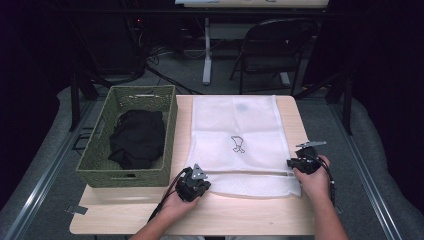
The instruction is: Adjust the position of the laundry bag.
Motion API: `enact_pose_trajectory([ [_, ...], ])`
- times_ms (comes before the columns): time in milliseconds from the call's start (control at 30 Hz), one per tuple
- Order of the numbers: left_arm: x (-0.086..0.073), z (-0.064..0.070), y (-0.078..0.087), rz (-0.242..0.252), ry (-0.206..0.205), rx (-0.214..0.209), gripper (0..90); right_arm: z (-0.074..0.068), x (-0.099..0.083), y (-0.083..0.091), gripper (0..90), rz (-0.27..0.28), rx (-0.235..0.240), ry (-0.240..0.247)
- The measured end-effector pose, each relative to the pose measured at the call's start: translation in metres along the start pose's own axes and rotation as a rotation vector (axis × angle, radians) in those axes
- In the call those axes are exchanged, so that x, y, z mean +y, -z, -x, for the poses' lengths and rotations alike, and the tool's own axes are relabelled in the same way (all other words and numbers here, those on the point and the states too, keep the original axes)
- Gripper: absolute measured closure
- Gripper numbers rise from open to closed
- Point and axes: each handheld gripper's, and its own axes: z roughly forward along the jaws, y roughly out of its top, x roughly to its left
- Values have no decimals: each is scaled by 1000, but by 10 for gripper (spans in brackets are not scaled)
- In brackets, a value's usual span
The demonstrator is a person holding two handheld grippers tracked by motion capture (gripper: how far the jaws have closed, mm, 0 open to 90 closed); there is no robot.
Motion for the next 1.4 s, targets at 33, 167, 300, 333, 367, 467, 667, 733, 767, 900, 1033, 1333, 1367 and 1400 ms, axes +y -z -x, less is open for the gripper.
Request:
enact_pose_trajectory([
  [33,0,0,0,0,0,0,875,0,0,0,794,1,1,4],
  [167,0,0,0,3,2,1,876,-2,1,1,849,0,-5,17],
  [300,0,0,1,2,3,-1,876,-2,1,2,863,-4,-8,31],
  [333,0,-1,1,5,4,-4,877,-2,2,3,866,1,-7,36],
  [367,0,-1,1,4,3,-5,877,-2,2,3,866,1,-7,36],
  [467,1,-1,3,7,3,-5,877,-2,2,5,871,4,-2,42],
  [667,1,-1,5,13,10,-4,878,-4,4,9,873,16,-3,45],
  [733,1,-1,6,13,9,-6,878,-4,4,11,874,19,0,44],
  [767,1,-1,7,16,8,-6,879,-5,4,11,874,18,2,47],
  [900,2,0,9,21,8,-5,879,-6,4,13,874,14,1,55],
  [1033,2,1,13,26,3,0,879,-8,3,16,874,18,2,60],
  [1333,1,4,19,21,-7,-12,879,-10,-4,20,875,16,6,53],
  [1367,1,4,19,21,-7,-12,879,-10,-4,20,875,16,6,53],
  [1400,1,5,20,21,-11,-17,879,-10,-6,22,874,16,14,52],
])
